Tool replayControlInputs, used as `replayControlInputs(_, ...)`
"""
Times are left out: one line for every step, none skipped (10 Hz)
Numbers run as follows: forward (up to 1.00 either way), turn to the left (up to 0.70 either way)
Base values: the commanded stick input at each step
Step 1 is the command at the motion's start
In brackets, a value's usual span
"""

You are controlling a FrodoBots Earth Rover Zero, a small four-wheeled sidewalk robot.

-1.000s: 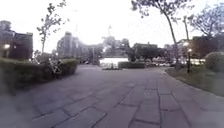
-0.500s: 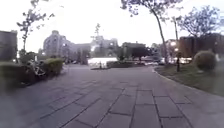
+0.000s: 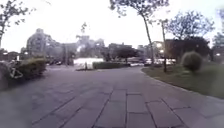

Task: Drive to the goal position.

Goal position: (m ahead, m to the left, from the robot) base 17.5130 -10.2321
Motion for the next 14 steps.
replayControlInputs(0.7, 0.0)
replayControlInputs(0.7, 0.0)
replayControlInputs(0.7, 0.0)
replayControlInputs(0.7, 0.0)
replayControlInputs(0.7, 0.0)
replayControlInputs(0.7, 0.0)
replayControlInputs(0.7, 0.0)
replayControlInputs(0.7, 0.0)
replayControlInputs(0.7, 0.0)
replayControlInputs(0.7, 0.0)
replayControlInputs(0.7, 0.0)
replayControlInputs(0.7, 0.0)
replayControlInputs(0.7, 0.0)
replayControlInputs(0.7, 0.0)
